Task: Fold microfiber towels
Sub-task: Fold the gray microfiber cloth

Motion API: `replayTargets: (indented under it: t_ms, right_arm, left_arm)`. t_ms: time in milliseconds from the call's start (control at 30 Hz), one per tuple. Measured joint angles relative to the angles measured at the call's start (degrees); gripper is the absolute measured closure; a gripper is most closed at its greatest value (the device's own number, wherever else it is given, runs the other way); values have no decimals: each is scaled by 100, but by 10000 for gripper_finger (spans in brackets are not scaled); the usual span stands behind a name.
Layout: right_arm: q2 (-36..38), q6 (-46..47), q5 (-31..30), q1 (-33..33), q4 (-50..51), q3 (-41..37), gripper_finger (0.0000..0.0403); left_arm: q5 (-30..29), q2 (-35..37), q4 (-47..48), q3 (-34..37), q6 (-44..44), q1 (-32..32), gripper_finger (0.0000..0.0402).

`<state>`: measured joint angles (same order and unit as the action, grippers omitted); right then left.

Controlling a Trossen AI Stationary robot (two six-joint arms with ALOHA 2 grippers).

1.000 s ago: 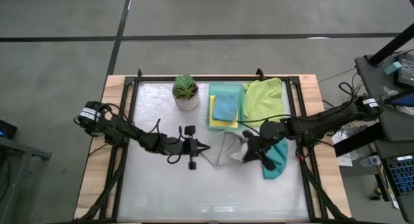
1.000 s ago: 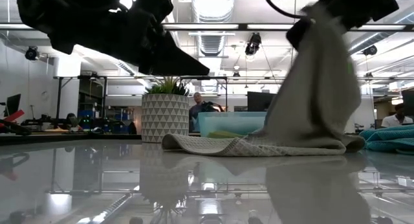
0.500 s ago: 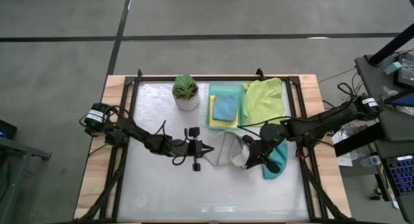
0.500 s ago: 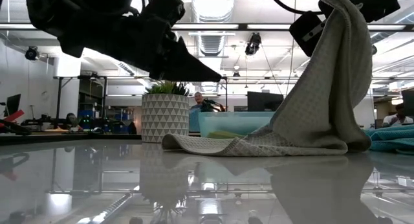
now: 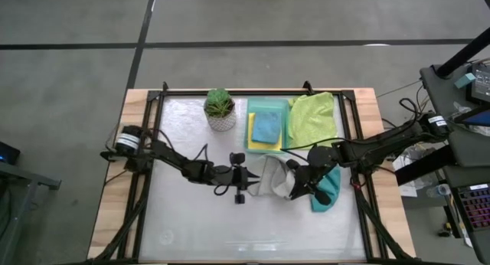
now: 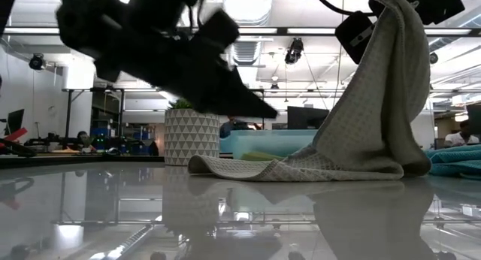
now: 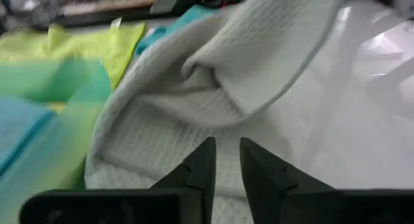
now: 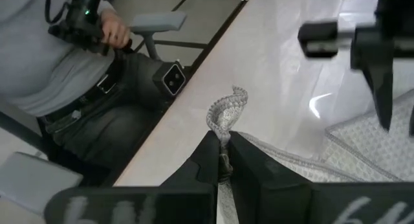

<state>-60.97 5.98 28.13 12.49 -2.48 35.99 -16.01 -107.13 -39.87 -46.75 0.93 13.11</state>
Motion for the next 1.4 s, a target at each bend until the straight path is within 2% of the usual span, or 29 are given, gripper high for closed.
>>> replayTargets:
  t_ms: [167, 333, 433, 800, 1000, 1233, 1333, 1400]
  right_arm:
    - [0, 207, -134, 0, 6, 0, 390]
    - [0, 373, -132, 0, 50, -2, 390]
    - [0, 373, -132, 0, 49, -2, 390]
    - [2, 972, -131, -125, 42, 41, 390]
    - [-162, 1356, -294, -205, -72, 44, 390]
    - [-740, 1370, -218, -203, -111, 44, 390]
    - [-969, 1366, -178, -203, -174, 44, 390]
    - [-1057, 1350, -51, -203, -167, 48, 390]
  left_arm:
    - [-15, -468, 54, -391, 170, -94, 353]
    - [-59, -556, 458, -613, 156, -265, 394]
    - [-100, -556, 779, -613, 177, -381, 398]
    - [52, -277, 3465, -649, 338, -349, 401]
    - [51, 190, 4660, -586, 309, -342, 401]
    - [108, 1124, 5804, -172, 170, -325, 401]
    - [200, 1550, 6067, 33, 176, -325, 401]
    - [244, 1825, 5860, 177, 181, -325, 401]
